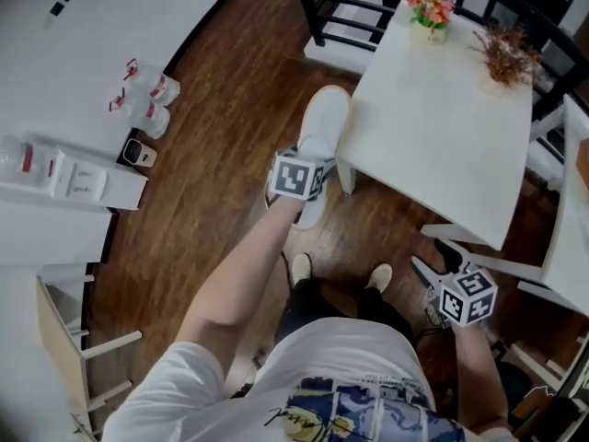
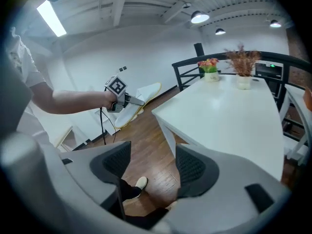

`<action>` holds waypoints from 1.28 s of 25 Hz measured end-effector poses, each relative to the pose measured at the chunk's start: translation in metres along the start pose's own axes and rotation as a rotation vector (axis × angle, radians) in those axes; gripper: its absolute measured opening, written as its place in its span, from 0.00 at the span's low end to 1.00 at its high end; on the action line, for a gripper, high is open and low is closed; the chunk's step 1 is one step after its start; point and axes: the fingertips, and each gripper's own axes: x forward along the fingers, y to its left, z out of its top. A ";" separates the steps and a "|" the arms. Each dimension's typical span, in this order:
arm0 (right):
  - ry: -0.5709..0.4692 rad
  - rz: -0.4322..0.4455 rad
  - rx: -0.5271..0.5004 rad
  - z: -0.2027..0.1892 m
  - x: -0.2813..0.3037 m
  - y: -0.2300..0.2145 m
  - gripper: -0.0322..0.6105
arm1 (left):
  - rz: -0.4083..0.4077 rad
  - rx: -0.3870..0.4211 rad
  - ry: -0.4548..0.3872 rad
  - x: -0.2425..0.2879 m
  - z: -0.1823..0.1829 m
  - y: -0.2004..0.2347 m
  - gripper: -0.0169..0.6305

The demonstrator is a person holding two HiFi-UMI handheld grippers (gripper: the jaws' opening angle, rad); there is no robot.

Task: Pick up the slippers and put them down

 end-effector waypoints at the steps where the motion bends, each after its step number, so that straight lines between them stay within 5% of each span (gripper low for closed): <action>1: 0.012 0.008 -0.010 0.004 0.017 0.016 0.52 | 0.023 -0.023 0.003 -0.006 -0.016 0.032 0.64; 6: 0.092 0.012 -0.020 0.008 0.105 0.095 0.52 | 0.057 -0.164 0.087 0.004 -0.128 0.165 0.64; 12: 0.147 -0.007 0.013 -0.012 0.228 0.146 0.52 | 0.066 -0.203 0.177 0.102 -0.267 0.277 0.64; 17: 0.228 0.046 -0.007 -0.064 0.334 0.136 0.51 | 0.075 -0.256 0.228 0.232 -0.384 0.314 0.64; 23: 0.281 0.099 -0.044 -0.182 0.502 0.084 0.50 | 0.077 -0.301 0.277 0.375 -0.527 0.336 0.64; 27: 0.315 0.112 -0.056 -0.256 0.625 0.047 0.51 | 0.080 -0.313 0.310 0.437 -0.606 0.338 0.64; 32: 0.368 0.126 -0.047 -0.302 0.763 0.009 0.49 | 0.085 -0.344 0.334 0.490 -0.674 0.340 0.64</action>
